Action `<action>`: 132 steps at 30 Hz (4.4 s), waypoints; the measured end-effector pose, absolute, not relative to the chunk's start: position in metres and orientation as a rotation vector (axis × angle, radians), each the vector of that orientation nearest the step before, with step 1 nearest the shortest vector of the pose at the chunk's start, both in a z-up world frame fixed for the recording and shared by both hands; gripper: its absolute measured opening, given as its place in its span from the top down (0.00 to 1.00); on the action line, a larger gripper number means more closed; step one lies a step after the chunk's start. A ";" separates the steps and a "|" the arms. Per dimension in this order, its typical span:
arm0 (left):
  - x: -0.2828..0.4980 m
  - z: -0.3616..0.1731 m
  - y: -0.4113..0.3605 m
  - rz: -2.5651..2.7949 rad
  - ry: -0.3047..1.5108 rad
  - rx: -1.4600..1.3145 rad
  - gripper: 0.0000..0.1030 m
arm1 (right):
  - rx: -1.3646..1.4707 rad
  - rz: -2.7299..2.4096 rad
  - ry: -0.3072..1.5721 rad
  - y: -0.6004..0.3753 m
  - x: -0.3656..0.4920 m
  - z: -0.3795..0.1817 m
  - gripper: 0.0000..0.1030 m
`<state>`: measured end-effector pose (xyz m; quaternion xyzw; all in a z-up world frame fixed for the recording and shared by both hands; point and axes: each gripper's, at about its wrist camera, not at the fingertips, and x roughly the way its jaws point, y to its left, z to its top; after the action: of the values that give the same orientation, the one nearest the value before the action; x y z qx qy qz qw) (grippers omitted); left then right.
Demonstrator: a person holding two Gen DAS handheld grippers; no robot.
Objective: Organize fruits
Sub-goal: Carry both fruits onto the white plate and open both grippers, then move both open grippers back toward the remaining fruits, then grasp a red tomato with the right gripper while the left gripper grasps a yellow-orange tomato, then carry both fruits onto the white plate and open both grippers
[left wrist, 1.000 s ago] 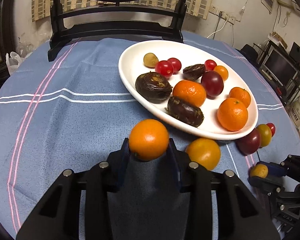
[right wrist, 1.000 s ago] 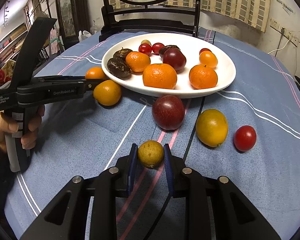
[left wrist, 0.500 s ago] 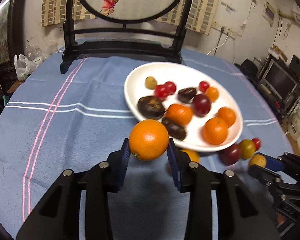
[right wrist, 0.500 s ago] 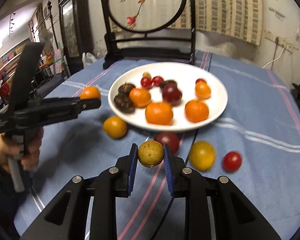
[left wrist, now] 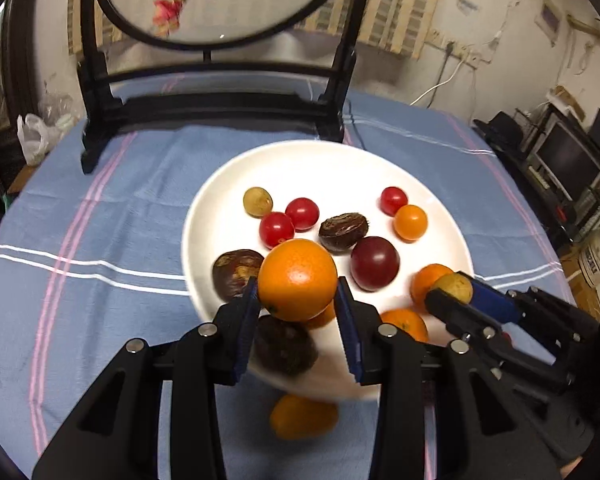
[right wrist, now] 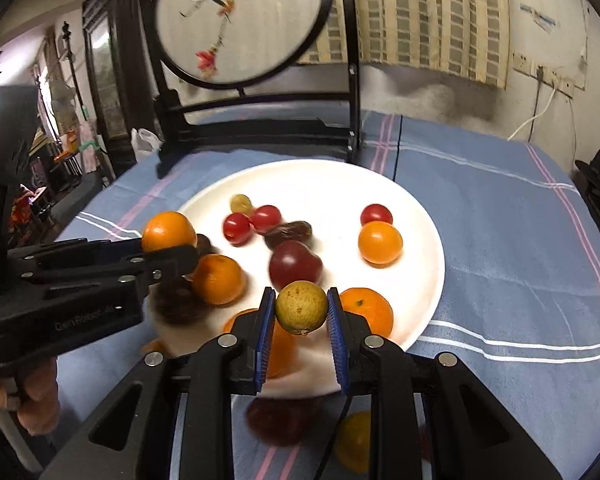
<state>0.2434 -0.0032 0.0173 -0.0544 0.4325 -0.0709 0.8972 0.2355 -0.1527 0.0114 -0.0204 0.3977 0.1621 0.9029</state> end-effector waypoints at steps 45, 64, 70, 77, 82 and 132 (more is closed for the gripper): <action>0.142 0.007 0.011 -0.035 0.727 -0.081 0.05 | -0.156 0.155 0.956 -0.241 0.157 -0.031 0.42; 0.150 -0.016 -0.010 -0.113 0.845 -0.015 0.05 | -0.112 0.213 0.910 -0.230 0.169 -0.018 0.72; 0.161 -0.033 -0.014 -0.101 0.895 0.007 0.22 | -0.080 0.232 0.875 -0.232 0.160 -0.006 0.72; 0.178 -0.040 -0.005 -0.089 0.916 -0.067 0.25 | -0.071 0.271 0.853 -0.226 0.150 0.001 0.72; 0.177 -0.036 -0.009 -0.139 0.901 -0.075 0.60 | -0.087 0.272 0.852 -0.223 0.148 0.001 0.72; 0.233 0.038 0.006 -0.071 0.805 -0.094 0.36 | -0.003 0.416 0.773 -0.162 0.220 0.036 0.38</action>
<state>0.2332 0.0060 0.0375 -0.0456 0.3914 -0.0345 0.9185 0.2205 -0.1615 0.0357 -0.0012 0.3741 0.2016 0.9052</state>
